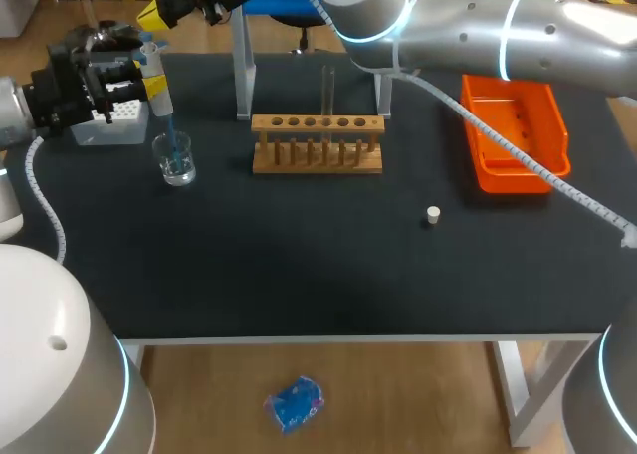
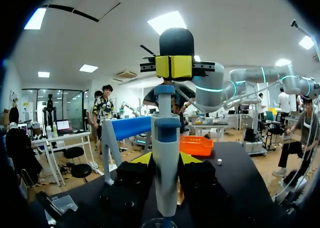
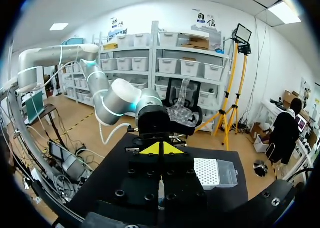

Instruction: Invert the test tube, pick up the pipette, mount the tip to pipette, aspirate from beaker and dispense into the tube, eject the tip, return the pipette, and cap with the stopper.

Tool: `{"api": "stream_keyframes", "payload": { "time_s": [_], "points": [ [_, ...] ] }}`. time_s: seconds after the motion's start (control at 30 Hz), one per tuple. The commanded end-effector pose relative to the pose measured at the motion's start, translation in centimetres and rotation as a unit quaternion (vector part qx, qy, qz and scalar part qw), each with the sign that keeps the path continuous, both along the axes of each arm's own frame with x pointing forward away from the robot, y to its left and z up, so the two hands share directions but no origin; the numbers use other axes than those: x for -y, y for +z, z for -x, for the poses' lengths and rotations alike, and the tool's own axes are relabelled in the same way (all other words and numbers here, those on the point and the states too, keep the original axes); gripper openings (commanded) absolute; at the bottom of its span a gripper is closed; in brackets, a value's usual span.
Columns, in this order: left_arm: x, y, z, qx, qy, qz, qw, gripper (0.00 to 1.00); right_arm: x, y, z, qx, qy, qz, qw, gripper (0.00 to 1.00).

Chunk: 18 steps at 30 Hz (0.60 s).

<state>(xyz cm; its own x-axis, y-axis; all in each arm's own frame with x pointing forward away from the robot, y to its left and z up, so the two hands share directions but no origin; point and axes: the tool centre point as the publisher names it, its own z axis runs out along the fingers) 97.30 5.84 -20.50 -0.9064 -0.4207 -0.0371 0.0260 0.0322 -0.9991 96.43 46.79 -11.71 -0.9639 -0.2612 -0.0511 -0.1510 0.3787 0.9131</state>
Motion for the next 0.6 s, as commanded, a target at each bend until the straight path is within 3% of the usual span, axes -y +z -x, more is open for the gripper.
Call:
{"api": "stream_keyframes", "payload": {
  "time_s": [0.03,0.6],
  "points": [
    [0.0,0.02,0.09,0.001,0.001,0.0,1.0,0.0,-0.27,-0.17,-0.25,-0.002,0.004,0.002,1.0,0.0],
    [0.0,0.02,0.09,0.001,0.001,0.0,1.0,0.0,-0.37,-0.79,-0.31,-0.006,0.003,0.007,1.0,0.0]
  ]
}}
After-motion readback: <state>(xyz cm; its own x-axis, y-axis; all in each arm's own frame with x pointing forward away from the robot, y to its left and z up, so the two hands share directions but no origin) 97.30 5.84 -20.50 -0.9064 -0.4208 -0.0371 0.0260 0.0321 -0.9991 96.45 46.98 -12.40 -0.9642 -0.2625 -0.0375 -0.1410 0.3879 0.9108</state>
